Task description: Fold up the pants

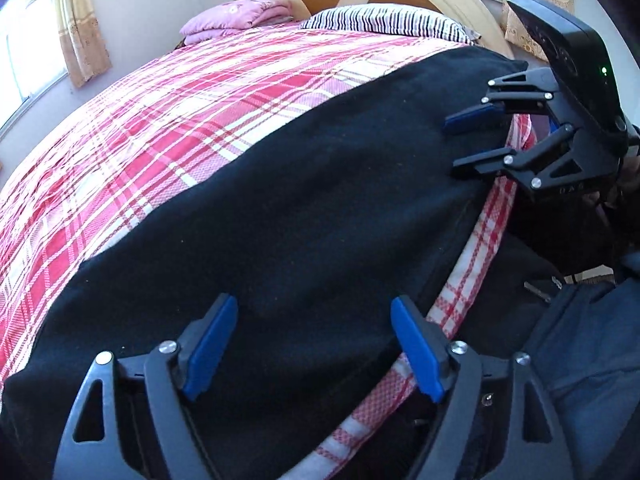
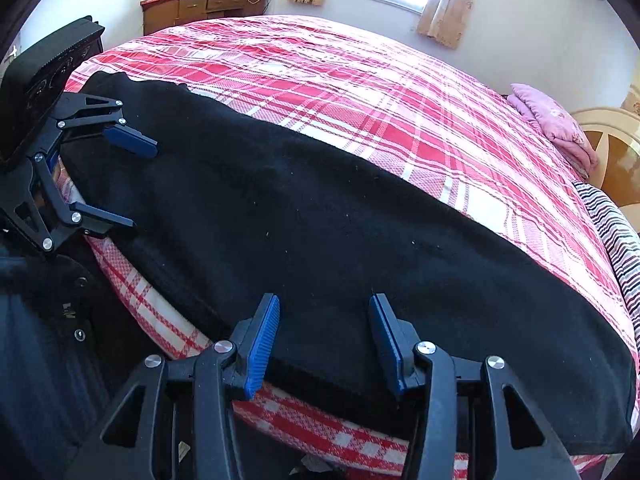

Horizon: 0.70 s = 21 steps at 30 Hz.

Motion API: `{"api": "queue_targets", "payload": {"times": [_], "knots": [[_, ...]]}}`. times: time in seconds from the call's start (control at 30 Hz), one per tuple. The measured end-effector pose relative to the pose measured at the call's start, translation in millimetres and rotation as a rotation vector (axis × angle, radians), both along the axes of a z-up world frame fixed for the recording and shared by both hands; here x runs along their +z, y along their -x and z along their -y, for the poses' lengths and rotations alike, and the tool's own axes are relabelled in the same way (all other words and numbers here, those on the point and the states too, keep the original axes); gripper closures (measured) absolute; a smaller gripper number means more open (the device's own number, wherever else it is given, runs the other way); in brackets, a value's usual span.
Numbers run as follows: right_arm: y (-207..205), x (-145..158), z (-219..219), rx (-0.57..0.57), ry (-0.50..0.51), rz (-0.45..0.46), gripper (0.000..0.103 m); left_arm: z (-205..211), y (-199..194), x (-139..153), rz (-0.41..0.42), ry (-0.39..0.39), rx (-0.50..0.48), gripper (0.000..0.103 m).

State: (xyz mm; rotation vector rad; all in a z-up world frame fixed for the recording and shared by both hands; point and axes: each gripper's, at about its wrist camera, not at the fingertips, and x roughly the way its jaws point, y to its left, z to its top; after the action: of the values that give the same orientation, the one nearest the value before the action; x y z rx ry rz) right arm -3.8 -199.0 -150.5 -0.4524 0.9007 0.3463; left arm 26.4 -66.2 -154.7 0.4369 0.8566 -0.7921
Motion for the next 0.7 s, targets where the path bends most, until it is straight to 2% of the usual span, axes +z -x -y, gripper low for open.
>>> {"api": "queue_targets", "payload": {"times": [0.1,0.2,0.3,0.37,0.6,0.7], "knots": [[3.1,4.7,4.4,-0.013,-0.012,0.005,0.054,-0.3,1.6,7.6,0.012,-0.003,0.009,0.021],[4.7,18.4,18.0,-0.058,-0.082,0.001,0.054,-4.5,5.4,23.3,0.067,0.013,0.016,0.021],[9.0,35.0,45.1,-0.123,-0.161,0.043,0.054,-7.9,8.1,33.9,0.092,0.043,0.022,0.017],[10.7,46.3,72.0,-0.191,-0.23,0.073,0.053,-9.7,7.5,33.0,0.098,0.048,0.042,0.008],[21.7,85.5,184.3,-0.53,-0.462,0.217,0.053,-10.5,3.2,17.5,0.087,0.016,0.073,0.008],[31.6,92.5,227.2,-0.67,-0.507,0.254,0.053,-7.5,2.5,11.2,0.099,-0.015,0.079,0.008]]}}
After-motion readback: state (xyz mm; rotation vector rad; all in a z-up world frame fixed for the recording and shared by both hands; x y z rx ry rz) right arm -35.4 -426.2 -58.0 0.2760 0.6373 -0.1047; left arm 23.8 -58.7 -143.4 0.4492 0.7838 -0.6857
